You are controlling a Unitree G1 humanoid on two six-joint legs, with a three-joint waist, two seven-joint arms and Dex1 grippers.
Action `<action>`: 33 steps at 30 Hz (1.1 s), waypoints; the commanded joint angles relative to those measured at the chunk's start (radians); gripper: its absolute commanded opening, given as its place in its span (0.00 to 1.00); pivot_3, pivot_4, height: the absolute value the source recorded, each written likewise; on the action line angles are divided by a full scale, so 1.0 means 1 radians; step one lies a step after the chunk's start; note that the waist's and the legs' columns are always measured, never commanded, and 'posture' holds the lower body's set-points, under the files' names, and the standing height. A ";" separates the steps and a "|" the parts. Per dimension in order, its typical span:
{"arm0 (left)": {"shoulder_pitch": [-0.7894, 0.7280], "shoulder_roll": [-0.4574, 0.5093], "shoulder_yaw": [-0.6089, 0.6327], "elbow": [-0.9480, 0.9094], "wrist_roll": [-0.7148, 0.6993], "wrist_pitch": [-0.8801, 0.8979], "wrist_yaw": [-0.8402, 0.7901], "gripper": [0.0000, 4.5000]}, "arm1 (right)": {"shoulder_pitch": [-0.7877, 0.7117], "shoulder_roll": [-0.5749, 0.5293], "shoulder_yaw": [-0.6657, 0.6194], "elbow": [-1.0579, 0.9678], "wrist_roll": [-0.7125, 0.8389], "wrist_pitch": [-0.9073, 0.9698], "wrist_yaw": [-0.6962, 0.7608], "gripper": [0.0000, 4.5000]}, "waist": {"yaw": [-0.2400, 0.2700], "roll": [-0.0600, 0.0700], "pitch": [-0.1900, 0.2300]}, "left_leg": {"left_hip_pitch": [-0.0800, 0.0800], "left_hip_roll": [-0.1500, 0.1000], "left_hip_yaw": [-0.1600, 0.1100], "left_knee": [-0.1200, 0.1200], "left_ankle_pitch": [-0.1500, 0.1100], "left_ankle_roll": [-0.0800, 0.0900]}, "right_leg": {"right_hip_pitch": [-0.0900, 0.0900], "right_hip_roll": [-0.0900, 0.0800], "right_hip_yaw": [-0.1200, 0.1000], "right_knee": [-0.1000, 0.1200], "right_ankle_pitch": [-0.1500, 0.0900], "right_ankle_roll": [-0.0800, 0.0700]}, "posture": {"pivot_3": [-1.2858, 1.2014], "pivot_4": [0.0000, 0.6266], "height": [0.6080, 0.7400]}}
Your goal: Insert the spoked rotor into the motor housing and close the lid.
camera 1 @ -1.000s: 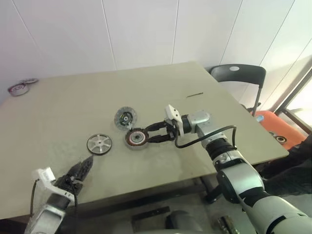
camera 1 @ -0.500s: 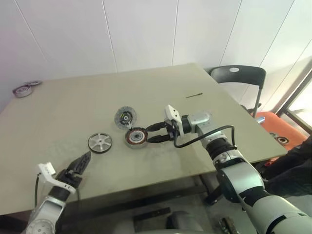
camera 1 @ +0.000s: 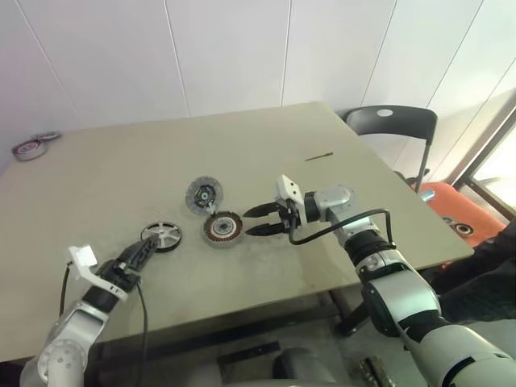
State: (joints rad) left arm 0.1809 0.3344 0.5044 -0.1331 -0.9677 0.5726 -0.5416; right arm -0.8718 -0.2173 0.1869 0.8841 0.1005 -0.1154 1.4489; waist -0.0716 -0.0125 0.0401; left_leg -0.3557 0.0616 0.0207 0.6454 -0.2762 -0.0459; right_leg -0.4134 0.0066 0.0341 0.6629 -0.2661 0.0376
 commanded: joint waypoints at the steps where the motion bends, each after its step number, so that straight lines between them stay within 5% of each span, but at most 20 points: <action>1: -0.019 0.032 0.024 -0.018 -0.020 0.020 0.013 1.00 | -0.015 0.001 -0.003 -0.030 0.001 -0.015 -0.009 0.50 | -0.001 0.000 0.000 | 0.000 0.000 0.000 0.000 0.000 0.000 | 0.000 0.000 0.000 0.000 0.000 0.000 | 0.52 0.00 1.00; 17: -0.059 0.022 0.021 0.068 0.007 0.031 0.084 1.00 | -0.009 0.003 -0.003 -0.035 -0.002 -0.016 -0.025 0.50 | 0.001 0.000 0.000 | 0.000 0.000 0.001 0.000 0.000 0.000 | 0.000 0.000 0.001 0.000 0.000 0.000 | 0.52 0.00 1.00; 33: -0.109 -0.040 -0.061 -0.093 -0.008 0.089 0.237 1.00 | 0.000 -0.003 -0.001 -0.044 -0.007 -0.015 -0.037 0.50 | 0.001 -0.001 0.001 | 0.000 0.000 0.001 0.000 0.000 0.000 | 0.000 0.000 0.001 0.000 0.000 0.000 | 0.52 0.00 1.00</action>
State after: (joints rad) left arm 0.0971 0.2910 0.4431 -0.1651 -0.9511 0.6524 -0.3298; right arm -0.8632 -0.2165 0.1905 0.8756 0.0892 -0.1161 1.4168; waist -0.0704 -0.0138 0.0407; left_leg -0.3557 0.0613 0.0216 0.6457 -0.2762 -0.0459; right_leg -0.4134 0.0066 0.0364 0.6628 -0.2662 0.0379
